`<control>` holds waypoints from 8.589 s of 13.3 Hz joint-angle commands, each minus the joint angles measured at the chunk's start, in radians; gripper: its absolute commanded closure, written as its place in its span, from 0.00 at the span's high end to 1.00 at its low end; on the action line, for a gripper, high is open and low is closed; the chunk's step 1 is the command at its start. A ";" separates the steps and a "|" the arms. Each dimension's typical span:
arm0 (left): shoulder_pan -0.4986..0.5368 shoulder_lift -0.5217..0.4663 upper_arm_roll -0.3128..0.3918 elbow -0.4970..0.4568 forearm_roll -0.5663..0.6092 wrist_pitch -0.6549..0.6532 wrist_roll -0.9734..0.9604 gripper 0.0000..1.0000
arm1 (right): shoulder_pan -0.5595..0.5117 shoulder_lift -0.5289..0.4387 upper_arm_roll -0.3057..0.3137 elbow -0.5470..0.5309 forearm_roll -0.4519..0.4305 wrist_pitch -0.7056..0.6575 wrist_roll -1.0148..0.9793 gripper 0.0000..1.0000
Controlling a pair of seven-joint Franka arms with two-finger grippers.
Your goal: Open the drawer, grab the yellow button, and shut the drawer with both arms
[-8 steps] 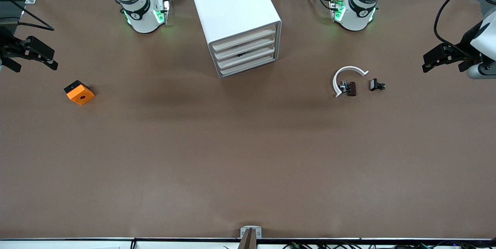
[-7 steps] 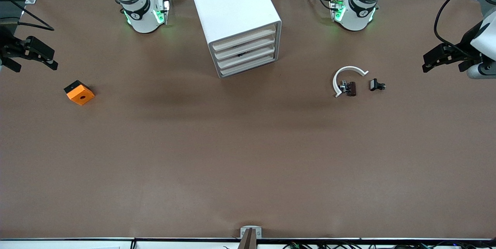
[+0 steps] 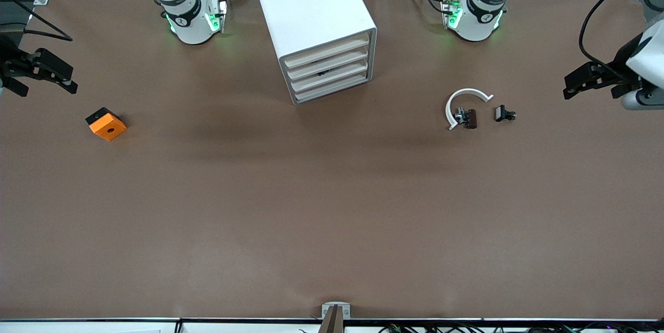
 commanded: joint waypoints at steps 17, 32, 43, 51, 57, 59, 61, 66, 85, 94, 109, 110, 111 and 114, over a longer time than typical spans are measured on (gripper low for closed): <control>-0.217 0.546 -0.014 0.120 -0.199 0.034 -0.696 1.00 | 0.240 0.051 -0.001 0.019 -0.002 -0.003 0.484 1.00; -0.545 0.686 -0.015 0.122 -0.590 -0.007 -1.984 1.00 | 0.467 0.088 -0.002 0.042 -0.013 -0.008 1.076 1.00; -0.595 0.711 -0.015 0.120 -0.906 -0.152 -2.264 0.75 | 0.496 0.114 -0.002 0.042 0.127 -0.006 1.177 1.00; -0.642 0.731 -0.015 0.122 -0.971 -0.169 -2.333 0.54 | 0.557 0.152 -0.004 0.042 0.212 -0.003 1.320 1.00; -0.675 0.746 -0.015 0.122 -0.974 -0.173 -2.341 0.18 | 0.562 0.152 -0.002 0.042 0.211 -0.002 1.320 1.00; -0.675 0.754 -0.015 0.122 -0.974 -0.173 -2.340 0.14 | 0.565 0.152 -0.002 0.042 0.214 0.005 1.322 1.00; -0.669 0.754 -0.012 0.125 -0.969 -0.173 -2.338 0.00 | 0.571 0.152 -0.002 0.042 0.214 0.009 1.329 1.00; -0.580 0.750 0.000 0.155 -0.966 -0.172 -2.337 0.00 | 0.588 0.158 -0.002 0.042 0.216 0.029 1.380 1.00; -0.440 0.738 0.245 0.304 -0.951 -0.107 -2.098 1.00 | 0.830 0.364 -0.004 0.129 0.167 0.202 1.909 1.00; -0.440 0.685 0.411 0.333 -0.675 -0.100 -1.401 1.00 | 0.901 0.442 -0.002 0.098 0.004 0.230 1.949 1.00; -0.480 0.450 0.439 0.304 -0.224 -0.061 -0.534 1.00 | 0.909 0.524 -0.001 0.103 0.016 0.247 1.949 0.99; -0.495 0.435 0.434 0.289 -0.200 -0.061 -0.505 1.00 | 0.909 0.525 -0.001 0.103 0.016 0.252 1.949 0.84; -0.509 0.422 0.433 0.278 -0.160 -0.057 -0.502 1.00 | 0.909 0.525 -0.001 0.104 0.016 0.253 1.949 0.67; -0.529 0.364 0.424 0.199 -0.140 0.006 -0.499 1.00 | 0.921 0.528 -0.001 0.106 0.018 0.264 1.949 0.50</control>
